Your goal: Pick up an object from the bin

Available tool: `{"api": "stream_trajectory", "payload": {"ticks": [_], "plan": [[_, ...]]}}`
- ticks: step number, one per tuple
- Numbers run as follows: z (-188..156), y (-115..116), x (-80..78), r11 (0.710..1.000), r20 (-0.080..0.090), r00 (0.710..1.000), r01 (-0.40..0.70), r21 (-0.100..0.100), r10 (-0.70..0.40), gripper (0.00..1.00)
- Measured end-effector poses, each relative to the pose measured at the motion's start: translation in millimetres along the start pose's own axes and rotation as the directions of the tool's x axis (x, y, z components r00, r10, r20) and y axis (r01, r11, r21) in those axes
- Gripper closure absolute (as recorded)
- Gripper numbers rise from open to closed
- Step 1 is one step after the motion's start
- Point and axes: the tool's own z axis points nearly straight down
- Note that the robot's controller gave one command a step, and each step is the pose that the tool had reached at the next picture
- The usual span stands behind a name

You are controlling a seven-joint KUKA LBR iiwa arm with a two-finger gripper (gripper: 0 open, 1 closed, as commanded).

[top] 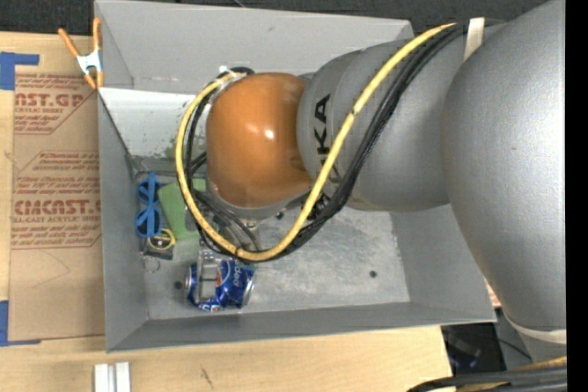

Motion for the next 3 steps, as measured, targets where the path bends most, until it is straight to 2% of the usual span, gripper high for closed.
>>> {"api": "stream_trajectory", "payload": {"ticks": [1, 2, 3], "plan": [[105, -76, -0.3, 0.987, 0.005, 0.987, 0.163, 0.001, -0.163, 0.0], [103, -73, -0.4, 0.986, 0.007, 0.986, 0.165, -0.001, -0.165, 1.0], [9, -41, -35.4, 0.987, 0.019, 0.987, 0.16, -0.002, -0.16, 1.0]]}}
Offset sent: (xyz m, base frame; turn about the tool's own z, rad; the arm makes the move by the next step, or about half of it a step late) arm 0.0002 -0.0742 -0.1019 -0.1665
